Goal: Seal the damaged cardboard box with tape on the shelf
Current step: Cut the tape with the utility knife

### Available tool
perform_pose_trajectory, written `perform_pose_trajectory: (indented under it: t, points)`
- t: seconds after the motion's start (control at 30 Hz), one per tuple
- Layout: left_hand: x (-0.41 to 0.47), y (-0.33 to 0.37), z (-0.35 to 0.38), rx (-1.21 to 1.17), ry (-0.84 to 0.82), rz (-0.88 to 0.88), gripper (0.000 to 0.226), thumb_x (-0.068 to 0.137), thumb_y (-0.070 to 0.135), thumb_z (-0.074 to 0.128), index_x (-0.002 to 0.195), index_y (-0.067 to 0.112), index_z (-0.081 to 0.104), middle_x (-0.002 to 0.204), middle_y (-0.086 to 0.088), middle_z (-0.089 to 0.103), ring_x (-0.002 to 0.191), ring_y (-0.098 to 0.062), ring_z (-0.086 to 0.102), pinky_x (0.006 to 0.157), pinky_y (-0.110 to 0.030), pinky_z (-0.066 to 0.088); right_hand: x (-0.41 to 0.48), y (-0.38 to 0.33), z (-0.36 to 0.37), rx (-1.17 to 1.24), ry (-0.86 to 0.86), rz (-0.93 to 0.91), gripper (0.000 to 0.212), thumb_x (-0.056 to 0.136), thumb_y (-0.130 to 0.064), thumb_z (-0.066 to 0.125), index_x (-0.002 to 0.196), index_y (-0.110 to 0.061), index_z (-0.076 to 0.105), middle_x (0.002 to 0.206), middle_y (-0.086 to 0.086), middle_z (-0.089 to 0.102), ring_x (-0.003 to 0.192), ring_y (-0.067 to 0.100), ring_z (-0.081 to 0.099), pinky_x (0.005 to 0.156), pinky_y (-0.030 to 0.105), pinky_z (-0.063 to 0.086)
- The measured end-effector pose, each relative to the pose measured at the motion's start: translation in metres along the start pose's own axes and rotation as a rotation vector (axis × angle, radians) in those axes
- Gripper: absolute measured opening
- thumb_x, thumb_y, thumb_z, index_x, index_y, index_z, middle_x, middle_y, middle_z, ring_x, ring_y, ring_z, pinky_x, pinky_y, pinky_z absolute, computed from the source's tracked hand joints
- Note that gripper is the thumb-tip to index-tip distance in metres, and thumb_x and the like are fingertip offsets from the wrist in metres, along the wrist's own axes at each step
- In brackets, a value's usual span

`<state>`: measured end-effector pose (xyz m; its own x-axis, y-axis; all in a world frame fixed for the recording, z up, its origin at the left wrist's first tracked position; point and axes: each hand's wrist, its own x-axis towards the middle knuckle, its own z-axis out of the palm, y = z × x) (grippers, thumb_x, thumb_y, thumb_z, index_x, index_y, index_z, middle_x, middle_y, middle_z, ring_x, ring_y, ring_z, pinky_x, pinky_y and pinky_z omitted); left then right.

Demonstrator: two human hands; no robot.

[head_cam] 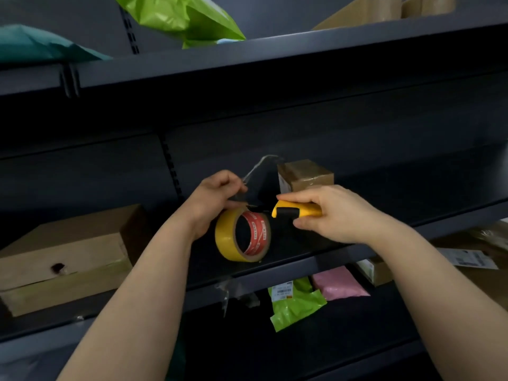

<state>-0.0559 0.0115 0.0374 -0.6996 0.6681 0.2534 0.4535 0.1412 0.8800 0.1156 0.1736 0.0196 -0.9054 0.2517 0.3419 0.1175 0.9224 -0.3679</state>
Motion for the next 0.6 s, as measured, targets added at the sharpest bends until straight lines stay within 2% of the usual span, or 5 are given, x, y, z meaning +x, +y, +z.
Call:
perform_pose_trajectory:
  t: [0.13, 0.3, 0.37, 0.47, 0.6]
  points:
    - [-0.004, 0.007, -0.002, 0.047, -0.032, -0.004, 0.020, 0.101, 0.030, 0.050, 0.087, 0.021, 0.061, 0.115, 0.001, 0.066, 0.078, -0.011, 0.064, 0.067, -0.022, 0.047, 0.011, -0.003, -0.002, -0.013, -0.050, 0.002, 0.052, 0.094, -0.043, 0.057, 0.137, -0.061, 0.035, 0.132, -0.017, 0.052, 0.110, 0.006, 0.050, 0.082, 0.030, 0.044]
    - [-0.008, 0.011, 0.000, 0.062, -0.031, 0.031, 0.018, 0.103, 0.026, 0.049, 0.095, 0.016, 0.062, 0.097, 0.006, 0.062, 0.081, -0.008, 0.057, 0.055, -0.010, 0.045, 0.023, -0.010, -0.001, -0.087, -0.079, -0.005, 0.050, 0.096, -0.041, 0.054, 0.141, -0.055, 0.035, 0.134, -0.014, 0.047, 0.108, 0.009, 0.049, 0.081, 0.029, 0.044]
    - [-0.008, 0.010, 0.000, 0.096, -0.026, 0.053, 0.019, 0.103, 0.026, 0.048, 0.092, 0.018, 0.062, 0.097, 0.005, 0.062, 0.087, -0.011, 0.057, 0.067, -0.017, 0.048, 0.026, -0.013, -0.002, -0.116, -0.083, 0.003, 0.050, 0.096, -0.041, 0.054, 0.141, -0.054, 0.035, 0.132, -0.014, 0.046, 0.111, 0.011, 0.049, 0.083, 0.031, 0.045]
    - [-0.009, 0.006, 0.000, 0.116, -0.033, 0.079, 0.021, 0.103, 0.025, 0.047, 0.089, 0.020, 0.062, 0.109, -0.001, 0.064, 0.097, -0.017, 0.056, 0.083, -0.031, 0.049, 0.030, -0.015, -0.001, -0.122, -0.096, -0.009, 0.050, 0.097, -0.040, 0.054, 0.142, -0.052, 0.036, 0.134, -0.015, 0.044, 0.117, 0.011, 0.048, 0.090, 0.034, 0.048]
    - [-0.010, -0.002, 0.000, 0.099, -0.024, 0.132, 0.021, 0.104, 0.023, 0.044, 0.092, 0.014, 0.059, 0.102, 0.016, 0.057, 0.103, -0.012, 0.053, 0.085, -0.029, 0.048, 0.035, -0.014, -0.002, -0.106, -0.130, -0.022, 0.051, 0.097, -0.038, 0.054, 0.143, -0.050, 0.035, 0.147, -0.014, 0.039, 0.131, 0.013, 0.040, 0.099, 0.033, 0.042]
